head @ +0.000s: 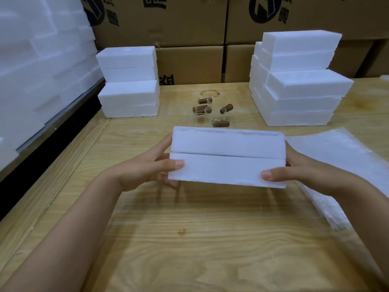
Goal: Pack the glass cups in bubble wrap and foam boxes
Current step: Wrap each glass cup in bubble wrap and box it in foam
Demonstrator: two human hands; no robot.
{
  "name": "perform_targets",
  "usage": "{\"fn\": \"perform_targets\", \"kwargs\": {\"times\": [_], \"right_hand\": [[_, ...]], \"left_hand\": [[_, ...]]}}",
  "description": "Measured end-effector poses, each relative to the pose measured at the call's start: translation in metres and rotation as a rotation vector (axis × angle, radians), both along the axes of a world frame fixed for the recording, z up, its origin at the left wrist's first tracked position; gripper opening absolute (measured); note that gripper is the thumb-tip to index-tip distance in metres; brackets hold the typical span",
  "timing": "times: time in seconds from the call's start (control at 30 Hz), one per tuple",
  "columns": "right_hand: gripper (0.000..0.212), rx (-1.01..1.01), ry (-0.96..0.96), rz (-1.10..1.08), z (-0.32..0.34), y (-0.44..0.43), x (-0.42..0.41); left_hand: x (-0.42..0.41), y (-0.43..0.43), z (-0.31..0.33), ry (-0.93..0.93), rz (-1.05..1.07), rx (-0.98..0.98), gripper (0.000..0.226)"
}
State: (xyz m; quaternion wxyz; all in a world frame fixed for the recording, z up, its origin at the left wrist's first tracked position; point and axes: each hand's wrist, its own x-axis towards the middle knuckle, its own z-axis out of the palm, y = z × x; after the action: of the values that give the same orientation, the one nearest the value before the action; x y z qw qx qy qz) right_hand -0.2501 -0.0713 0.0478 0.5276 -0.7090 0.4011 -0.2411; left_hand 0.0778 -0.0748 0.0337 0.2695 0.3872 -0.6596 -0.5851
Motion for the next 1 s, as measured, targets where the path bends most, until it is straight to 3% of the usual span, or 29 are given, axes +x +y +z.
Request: {"fn": "perform_targets", "kwargs": {"times": [0.13, 0.3, 0.47, 0.67, 1.0], "right_hand": [[0.085, -0.141, 0.106, -0.036, 0.002, 0.0, 0.006], [0.089, -0.326, 0.117, -0.071, 0.007, -0.003, 0.019], [0.1, -0.329, 0.078, -0.007, 0.006, -0.012, 0.036], [0.067, -0.379, -0.034, -0.083, 0.011, -0.022, 0.062], [0.082, -0.558, -0.056, -0.067, 0.066, -0.112, 0.145]], "left_hand": [[-0.005, 0.001, 0.001, 0.065, 0.104, -0.001, 0.075], [-0.001, -0.004, -0.003, 0.167, 0.256, -0.143, 0.073], [0.016, -0.008, -0.005, 0.214, 0.305, -0.178, 0.084], [0.038, -0.015, -0.004, 0.264, 0.335, -0.215, 0.084], [0.117, -0.067, 0.051, 0.335, 0.487, -0.333, 0.083]]}}
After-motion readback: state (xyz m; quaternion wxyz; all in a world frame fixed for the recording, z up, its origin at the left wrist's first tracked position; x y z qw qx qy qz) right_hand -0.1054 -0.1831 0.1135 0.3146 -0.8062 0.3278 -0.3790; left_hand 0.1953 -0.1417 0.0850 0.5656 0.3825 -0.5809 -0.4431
